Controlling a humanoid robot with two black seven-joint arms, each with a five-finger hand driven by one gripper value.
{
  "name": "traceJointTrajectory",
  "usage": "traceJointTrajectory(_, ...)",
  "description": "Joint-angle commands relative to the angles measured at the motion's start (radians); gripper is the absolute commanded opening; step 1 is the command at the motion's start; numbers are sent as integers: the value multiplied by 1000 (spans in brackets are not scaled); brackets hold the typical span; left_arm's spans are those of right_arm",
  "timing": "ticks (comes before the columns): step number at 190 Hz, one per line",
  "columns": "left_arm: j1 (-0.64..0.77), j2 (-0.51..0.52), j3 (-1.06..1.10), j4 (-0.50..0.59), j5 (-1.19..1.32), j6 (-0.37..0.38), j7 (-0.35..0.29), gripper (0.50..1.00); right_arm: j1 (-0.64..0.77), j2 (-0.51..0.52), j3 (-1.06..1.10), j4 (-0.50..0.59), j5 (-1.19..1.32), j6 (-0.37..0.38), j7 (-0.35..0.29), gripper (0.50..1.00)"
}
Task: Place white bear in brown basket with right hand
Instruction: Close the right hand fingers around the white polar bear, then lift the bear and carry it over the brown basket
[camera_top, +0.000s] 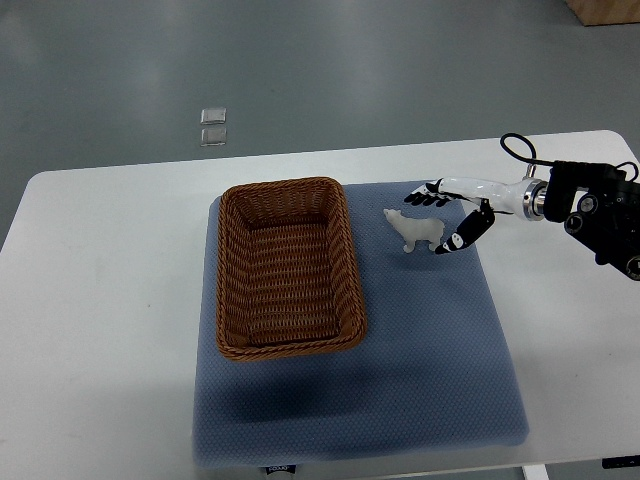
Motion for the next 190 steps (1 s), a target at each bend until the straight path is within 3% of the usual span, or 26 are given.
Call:
traceJointTrajectory(1,0,0,-1,0,0,0,0,1000,5,3,-13,0,-4,-8,-2,862)
traceJointTrajectory(37,0,0,1,0,0,0,0,1000,4,17,-14,0,-4,-14,-23,827)
traceJointTrajectory(68,0,0,-1,0,0,-2,0,1000,5,23,-23,0,-7,-15,-28,752)
traceJointTrajectory(103,0,0,1,0,0,-2,0,1000,5,24,-42,0,-14,-31,-29,599)
traceJointTrajectory(114,0,0,-1,0,0,-2,0,1000,7,24,-49,0,-22,-40,-29,501)
traceJointTrajectory(151,0,0,-1,0,0,0,0,1000,11,24,-48,0,-21,-93,-28,500)
traceJointTrajectory(190,0,0,-1,0,0,0,0,1000,88,4,-42,29,-10,-95,-23,500)
